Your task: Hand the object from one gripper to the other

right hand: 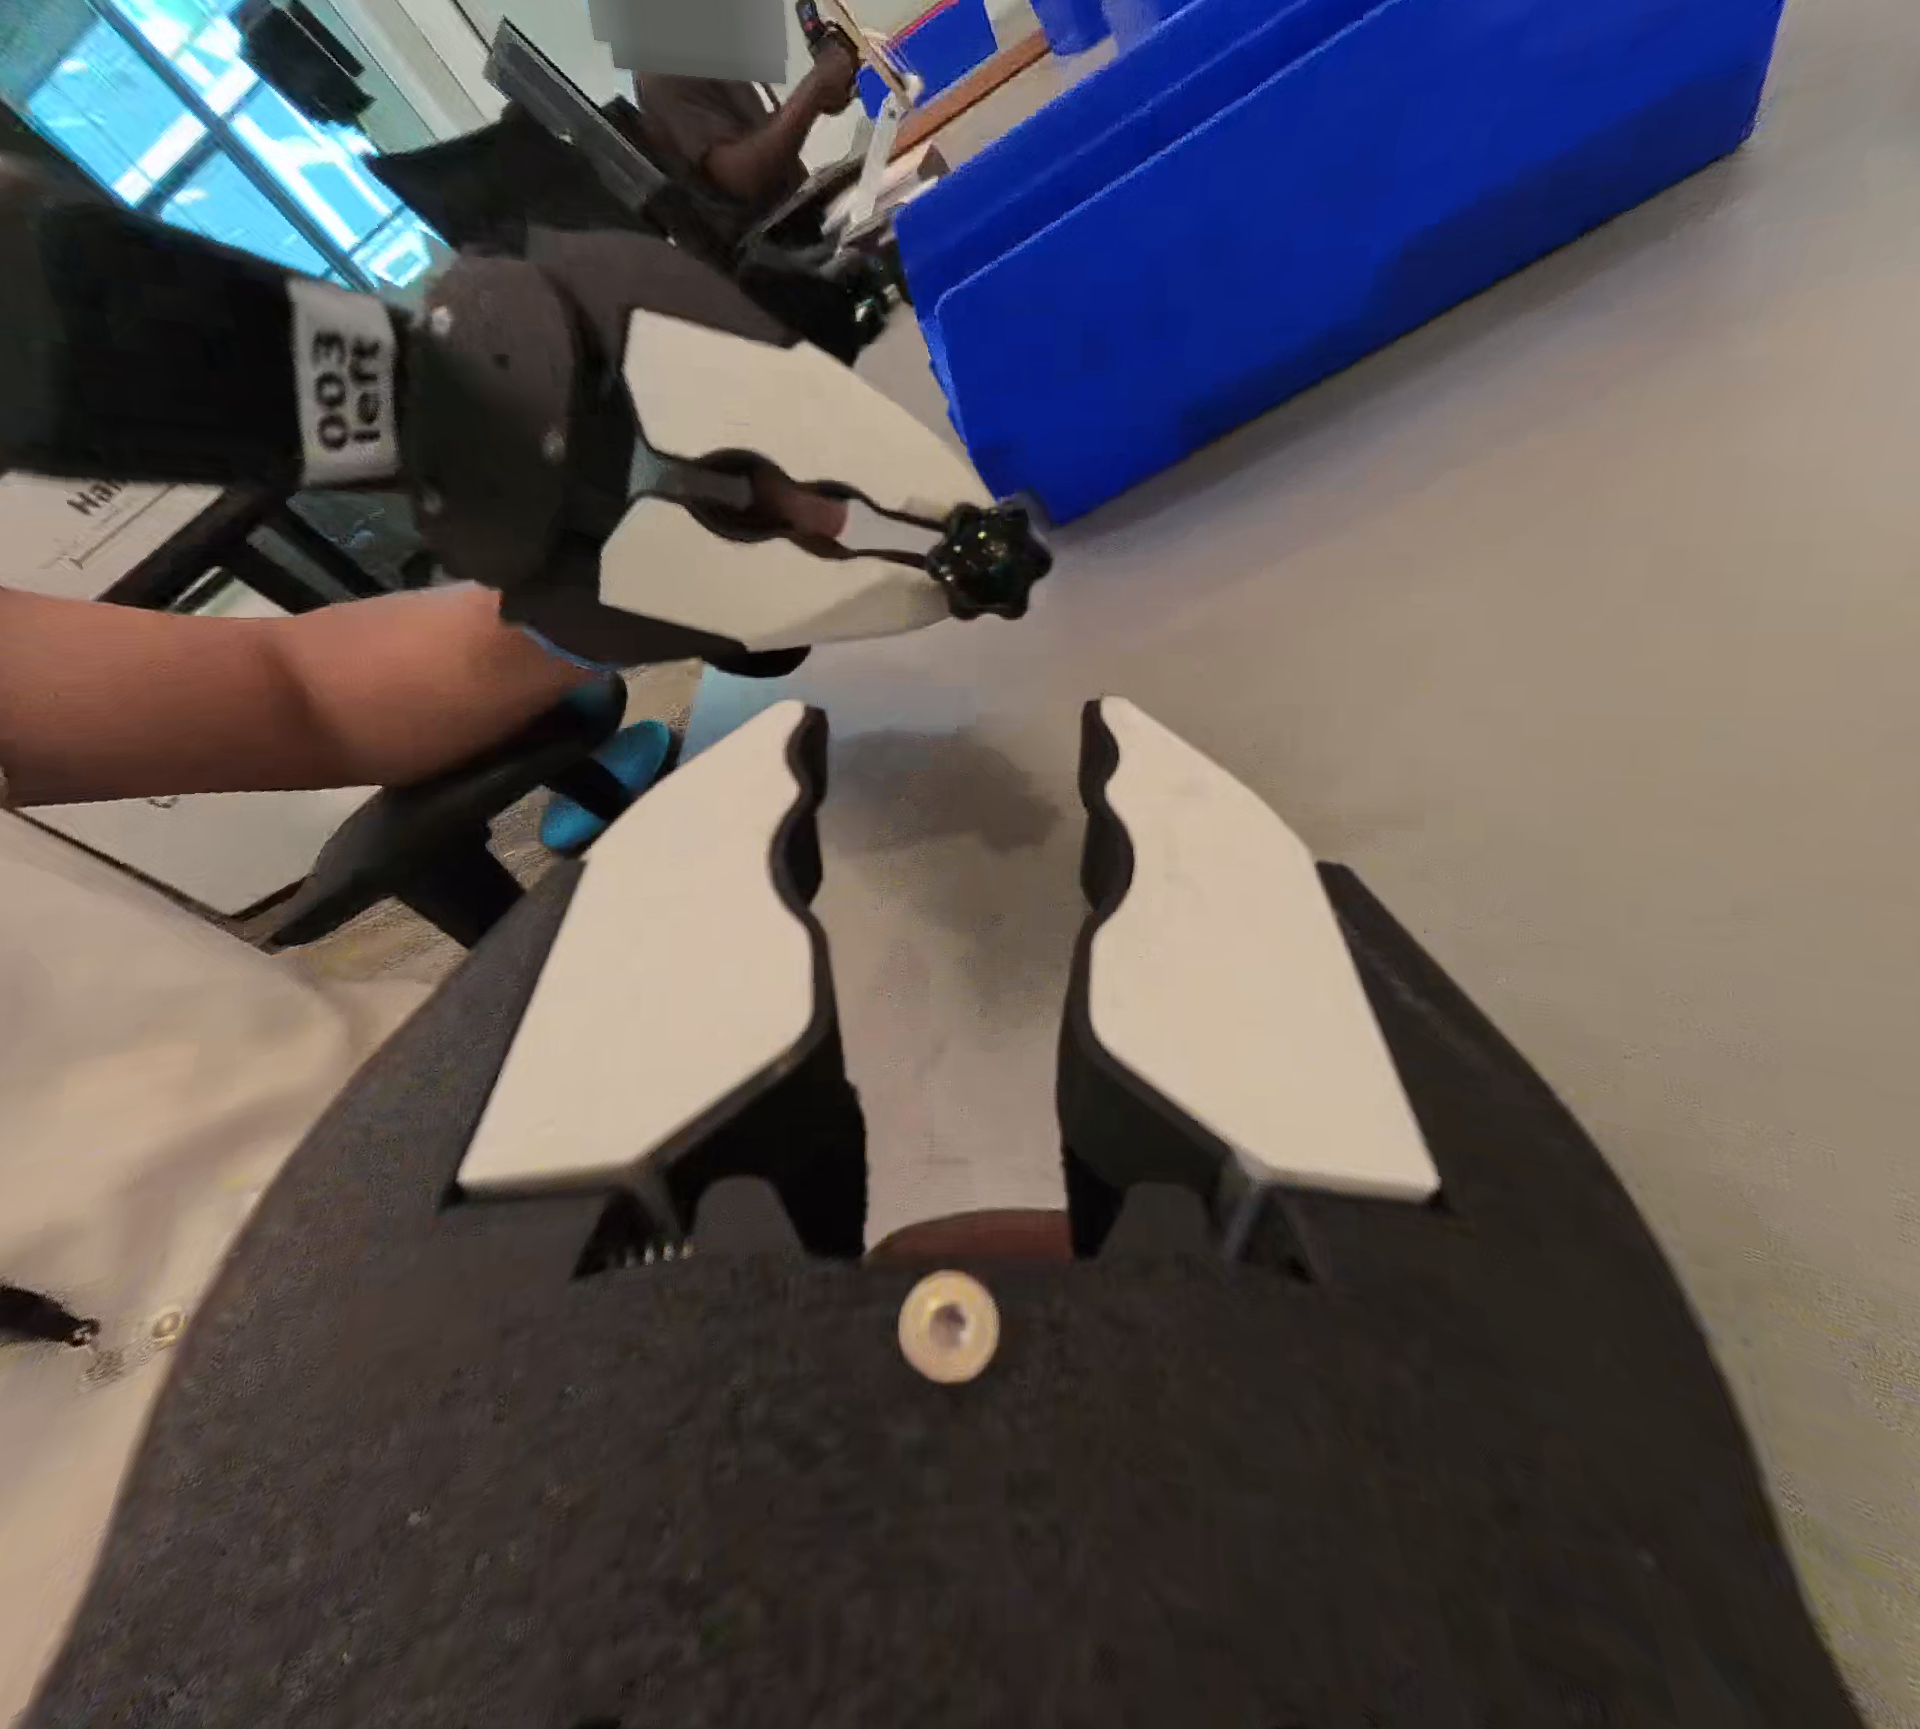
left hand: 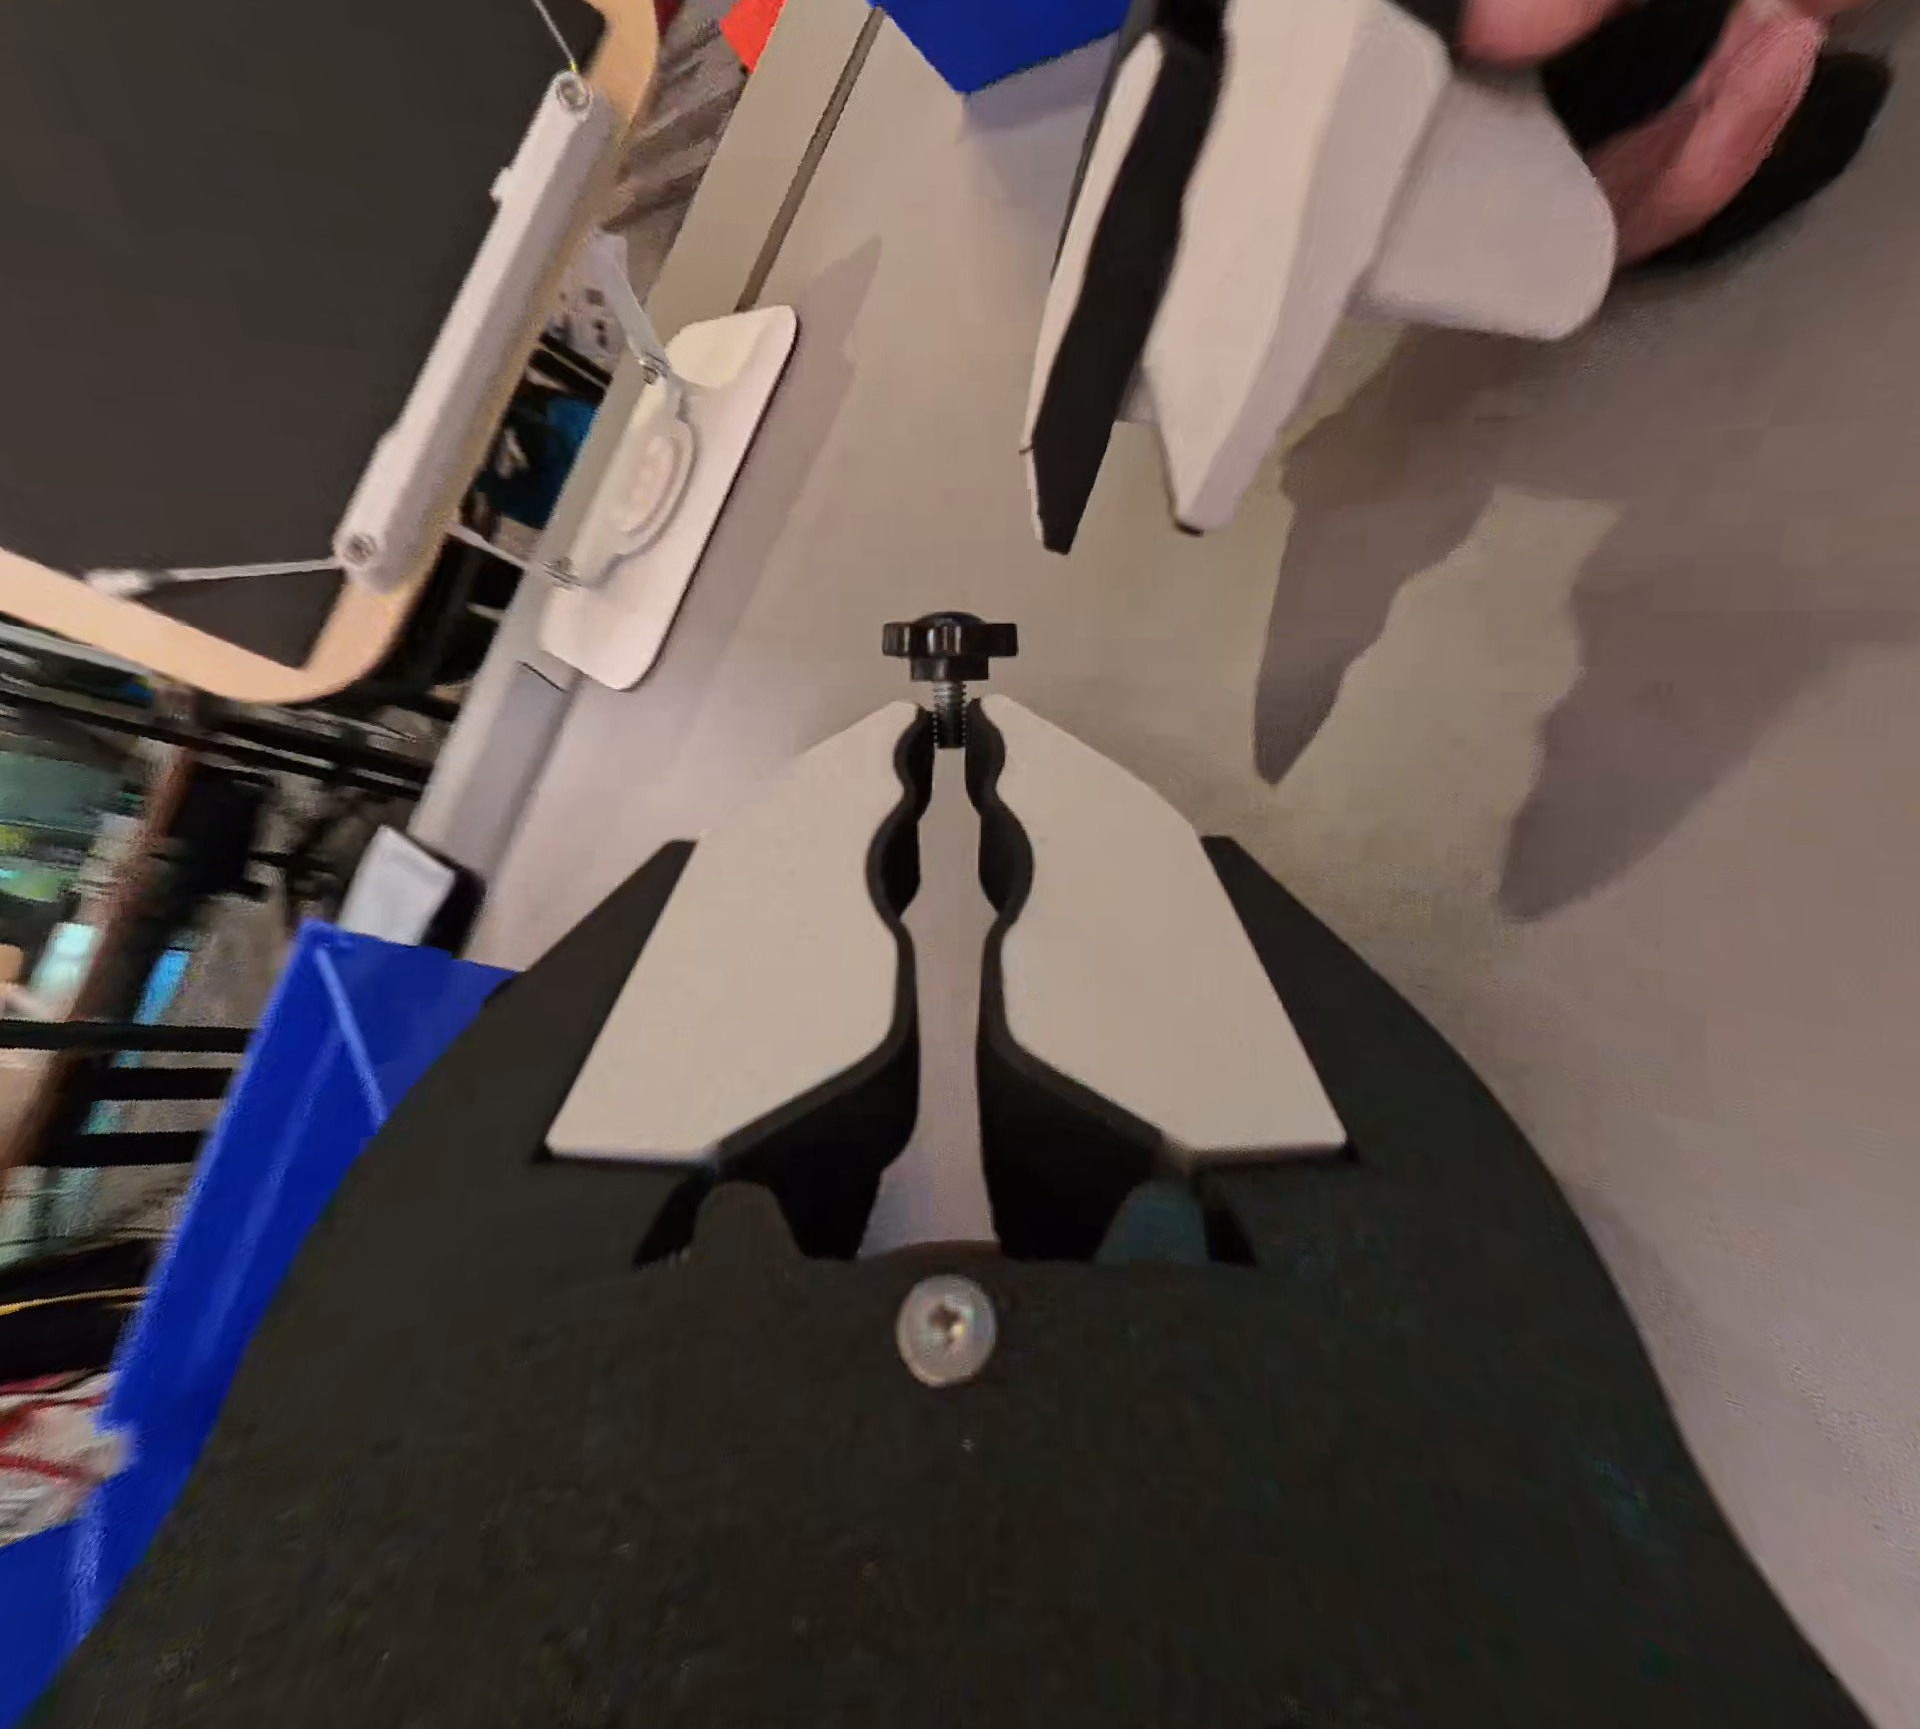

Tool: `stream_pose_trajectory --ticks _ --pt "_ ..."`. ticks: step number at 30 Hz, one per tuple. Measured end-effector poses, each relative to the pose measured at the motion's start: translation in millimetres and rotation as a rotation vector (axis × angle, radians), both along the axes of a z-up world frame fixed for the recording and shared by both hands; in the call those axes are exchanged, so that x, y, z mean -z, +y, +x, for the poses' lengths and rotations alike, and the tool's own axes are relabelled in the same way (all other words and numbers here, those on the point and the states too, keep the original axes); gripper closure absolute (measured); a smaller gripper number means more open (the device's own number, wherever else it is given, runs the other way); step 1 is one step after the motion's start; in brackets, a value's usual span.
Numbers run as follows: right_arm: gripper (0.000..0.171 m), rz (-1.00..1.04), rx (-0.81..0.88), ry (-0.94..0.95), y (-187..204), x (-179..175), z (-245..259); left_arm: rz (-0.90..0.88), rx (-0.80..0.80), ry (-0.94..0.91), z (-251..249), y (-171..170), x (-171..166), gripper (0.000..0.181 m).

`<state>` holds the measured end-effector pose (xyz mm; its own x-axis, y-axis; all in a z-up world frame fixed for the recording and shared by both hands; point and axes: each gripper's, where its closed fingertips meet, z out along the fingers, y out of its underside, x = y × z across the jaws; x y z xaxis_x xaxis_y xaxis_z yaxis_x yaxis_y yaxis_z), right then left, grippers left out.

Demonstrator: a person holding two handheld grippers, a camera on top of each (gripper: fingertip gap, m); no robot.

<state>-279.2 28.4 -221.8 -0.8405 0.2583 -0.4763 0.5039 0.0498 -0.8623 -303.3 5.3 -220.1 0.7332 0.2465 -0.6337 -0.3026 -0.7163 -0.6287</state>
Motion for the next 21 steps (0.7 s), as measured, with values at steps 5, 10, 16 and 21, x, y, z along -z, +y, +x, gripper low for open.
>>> stream_pose_trajectory --ticks 5,10,16,21 --pt "0.125 -0.016 0.003 -0.029 -7.6 4.0 -2.4 -0.093 0.033 0.105 9.3 9.4 3.7 0.176" --pt "0.141 -0.034 0.019 -0.028 -10.3 4.8 -6.9 -0.114 0.039 0.141 13.2 15.4 6.3 0.176" --pt "0.151 0.037 0.032 0.081 -6.6 5.2 -8.3 -0.058 0.021 0.104 11.0 15.2 7.6 0.175" --pt "0.151 0.184 0.101 0.272 -1.0 7.0 -11.9 0.117 -0.045 -0.237 10.3 9.6 15.9 0.151"
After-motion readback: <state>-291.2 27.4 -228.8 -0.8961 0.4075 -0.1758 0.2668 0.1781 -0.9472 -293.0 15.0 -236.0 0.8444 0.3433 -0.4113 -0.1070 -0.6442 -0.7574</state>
